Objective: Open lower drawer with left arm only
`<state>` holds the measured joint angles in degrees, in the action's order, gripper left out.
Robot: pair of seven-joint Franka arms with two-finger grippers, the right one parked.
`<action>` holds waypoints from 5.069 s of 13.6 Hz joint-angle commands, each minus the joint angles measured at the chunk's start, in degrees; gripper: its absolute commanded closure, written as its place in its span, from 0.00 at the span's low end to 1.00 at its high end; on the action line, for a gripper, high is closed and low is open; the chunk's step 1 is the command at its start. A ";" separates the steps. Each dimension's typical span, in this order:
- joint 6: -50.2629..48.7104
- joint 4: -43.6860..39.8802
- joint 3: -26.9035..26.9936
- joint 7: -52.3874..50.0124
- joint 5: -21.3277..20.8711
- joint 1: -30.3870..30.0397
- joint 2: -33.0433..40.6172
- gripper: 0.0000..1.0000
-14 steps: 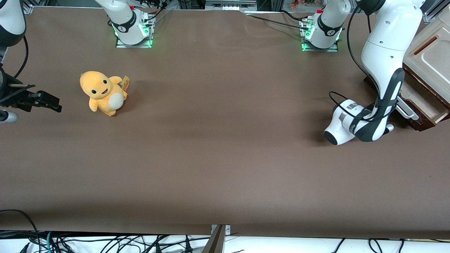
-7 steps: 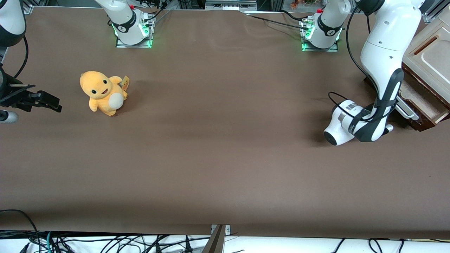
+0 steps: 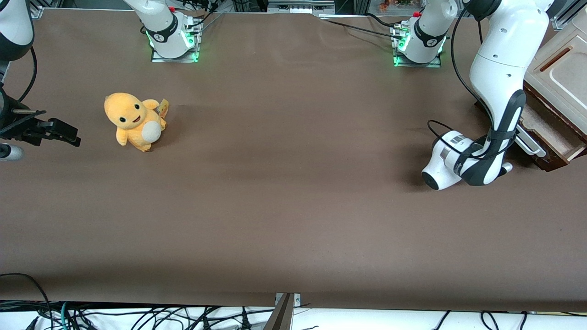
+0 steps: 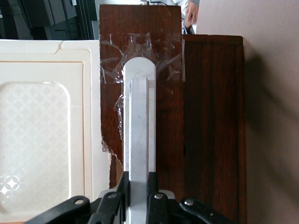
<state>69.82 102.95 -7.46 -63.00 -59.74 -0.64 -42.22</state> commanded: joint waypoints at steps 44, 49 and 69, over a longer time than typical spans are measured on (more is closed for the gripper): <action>-3.90 -16.71 -1.59 32.37 31.42 1.52 15.40 0.00; -3.81 -25.95 -1.76 41.46 42.57 0.64 16.20 0.00; 22.98 -8.13 3.68 65.64 57.55 4.51 40.28 0.00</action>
<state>89.34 90.08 -4.33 0.33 -3.86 4.47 -5.07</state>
